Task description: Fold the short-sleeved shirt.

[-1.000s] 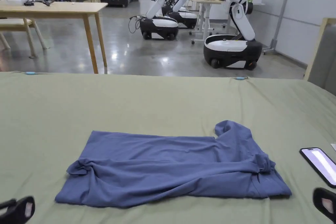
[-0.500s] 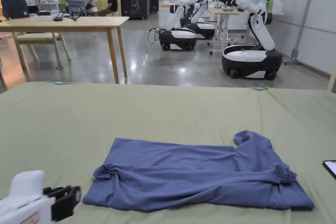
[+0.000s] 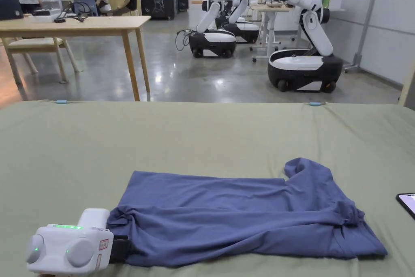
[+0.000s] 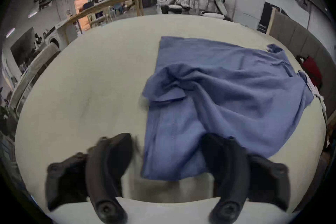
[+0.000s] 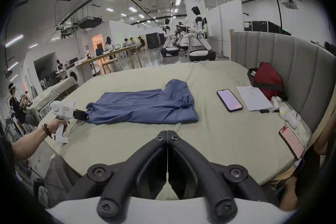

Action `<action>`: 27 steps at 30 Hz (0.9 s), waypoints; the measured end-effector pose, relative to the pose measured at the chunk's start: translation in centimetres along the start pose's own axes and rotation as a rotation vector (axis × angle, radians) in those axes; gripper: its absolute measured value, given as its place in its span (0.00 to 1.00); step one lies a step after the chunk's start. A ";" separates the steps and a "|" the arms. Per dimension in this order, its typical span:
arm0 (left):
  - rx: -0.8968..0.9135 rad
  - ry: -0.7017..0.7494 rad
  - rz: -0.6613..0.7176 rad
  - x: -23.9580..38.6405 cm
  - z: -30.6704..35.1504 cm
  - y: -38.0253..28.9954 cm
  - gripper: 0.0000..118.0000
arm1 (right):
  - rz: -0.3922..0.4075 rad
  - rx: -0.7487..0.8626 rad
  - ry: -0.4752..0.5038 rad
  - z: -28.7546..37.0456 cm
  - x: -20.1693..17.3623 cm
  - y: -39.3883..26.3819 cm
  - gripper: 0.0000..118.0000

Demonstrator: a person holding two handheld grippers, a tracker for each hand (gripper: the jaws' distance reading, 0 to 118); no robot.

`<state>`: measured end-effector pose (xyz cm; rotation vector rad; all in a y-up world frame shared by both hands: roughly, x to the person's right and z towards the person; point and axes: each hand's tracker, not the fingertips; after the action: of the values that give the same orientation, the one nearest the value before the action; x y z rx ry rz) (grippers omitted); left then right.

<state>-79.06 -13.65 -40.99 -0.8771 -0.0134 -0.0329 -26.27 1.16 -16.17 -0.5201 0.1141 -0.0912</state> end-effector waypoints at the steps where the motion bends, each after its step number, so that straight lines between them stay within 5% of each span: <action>1: 0.022 -0.012 -0.034 0.4 0.4 -0.1 0.28 | 0.003 -0.010 0.003 -0.4 0.0 0.0 0.01; 2: 0.031 -0.030 -0.062 0.6 0.7 -0.3 0.14 | 0.003 -0.020 0.004 -0.8 0.0 0.1 0.01; 11: 0.041 -0.033 -0.065 0.7 1.0 -0.3 0.09 | 0.055 -0.046 0.011 -10.5 1.6 2.4 0.02; 12: 0.042 -0.033 -0.065 0.7 1.0 -0.4 0.09 | 0.059 -0.064 0.020 -13.1 3.0 1.9 0.13; 15: 0.041 -0.030 -0.068 0.8 1.0 -0.3 0.09 | 0.018 -0.238 0.019 -20.3 5.3 2.5 1.00; 20: 0.042 -0.038 -0.061 0.6 1.1 -0.3 0.09 | 0.015 -0.331 -0.105 -28.8 8.4 2.1 0.95; 25: 0.036 -0.044 -0.055 0.6 1.0 -0.3 0.09 | -0.020 -0.458 -0.115 -31.6 8.9 1.2 0.72; 26: 0.035 -0.044 -0.055 0.6 1.0 -0.3 0.09 | 0.019 -0.427 -0.125 -31.5 8.5 1.2 0.62; 27: 0.035 -0.044 -0.054 0.6 1.0 -0.3 0.09 | 0.056 -0.421 -0.108 -31.3 8.2 1.2 0.39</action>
<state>-78.47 -13.09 -40.08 -0.8421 -0.0790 -0.0640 -22.17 -14.10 -44.50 -0.9402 0.0413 0.0177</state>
